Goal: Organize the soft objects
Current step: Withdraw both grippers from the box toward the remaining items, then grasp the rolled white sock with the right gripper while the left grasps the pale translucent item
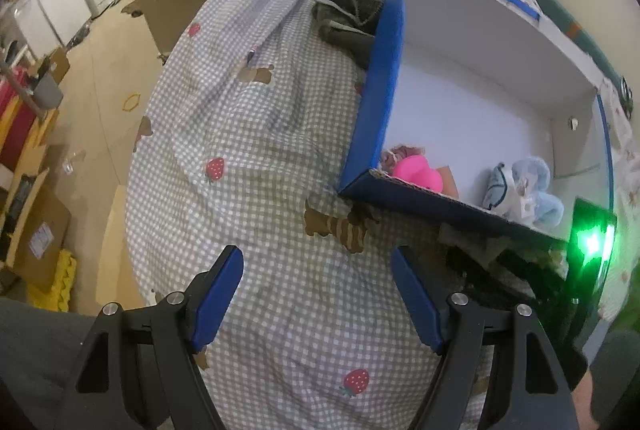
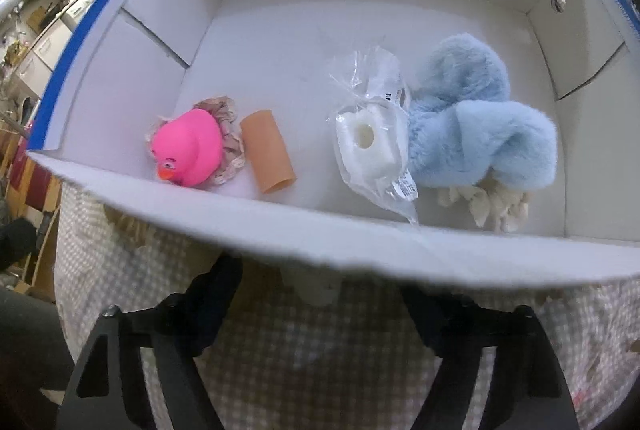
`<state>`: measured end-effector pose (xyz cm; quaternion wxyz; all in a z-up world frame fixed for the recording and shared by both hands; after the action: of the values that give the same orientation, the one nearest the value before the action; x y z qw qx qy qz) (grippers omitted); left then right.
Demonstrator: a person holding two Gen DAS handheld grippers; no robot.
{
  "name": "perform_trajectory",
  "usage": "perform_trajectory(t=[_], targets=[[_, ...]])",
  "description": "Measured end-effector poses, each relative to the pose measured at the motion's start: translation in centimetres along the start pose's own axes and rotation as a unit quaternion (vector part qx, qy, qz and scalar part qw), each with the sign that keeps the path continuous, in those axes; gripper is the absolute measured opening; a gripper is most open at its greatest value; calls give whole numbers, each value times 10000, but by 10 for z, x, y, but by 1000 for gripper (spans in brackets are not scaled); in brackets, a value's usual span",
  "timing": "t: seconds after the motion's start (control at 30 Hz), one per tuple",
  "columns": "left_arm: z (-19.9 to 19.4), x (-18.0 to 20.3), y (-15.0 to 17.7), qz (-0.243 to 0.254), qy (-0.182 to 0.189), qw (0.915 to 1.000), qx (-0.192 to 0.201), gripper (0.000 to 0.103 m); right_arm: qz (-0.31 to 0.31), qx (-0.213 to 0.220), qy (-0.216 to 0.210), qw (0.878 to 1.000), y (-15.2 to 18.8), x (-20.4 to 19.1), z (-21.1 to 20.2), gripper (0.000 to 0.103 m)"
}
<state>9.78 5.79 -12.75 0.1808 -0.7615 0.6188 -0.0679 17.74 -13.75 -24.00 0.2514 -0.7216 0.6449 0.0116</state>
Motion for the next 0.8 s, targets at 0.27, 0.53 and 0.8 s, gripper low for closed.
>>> perform_trajectory(t=[0.27, 0.53, 0.8], targets=[[5, 12, 9, 298, -47, 9995, -68, 74, -470, -275, -72, 9985, 3, -10, -9, 27], [22, 39, 31, 875, 15, 9956, -339, 74, -455, -152, -269, 9985, 17, -1, -64, 27], [43, 63, 45, 1286, 242, 9899, -547, 70, 148, -29, -427, 9990, 33, 28, -76, 27]])
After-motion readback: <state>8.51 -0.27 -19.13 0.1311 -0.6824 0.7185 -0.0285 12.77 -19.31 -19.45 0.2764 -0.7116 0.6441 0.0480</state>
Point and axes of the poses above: each gripper's, at about its wrist camera, not at the fingertips, and z roughly the way its jaws point, x to its right, y to its underside, the point moved 8 cm from there along z, roughly the way its jaws point, and after that the axes turned 12 degrees about -y, right-handed, at the moved point
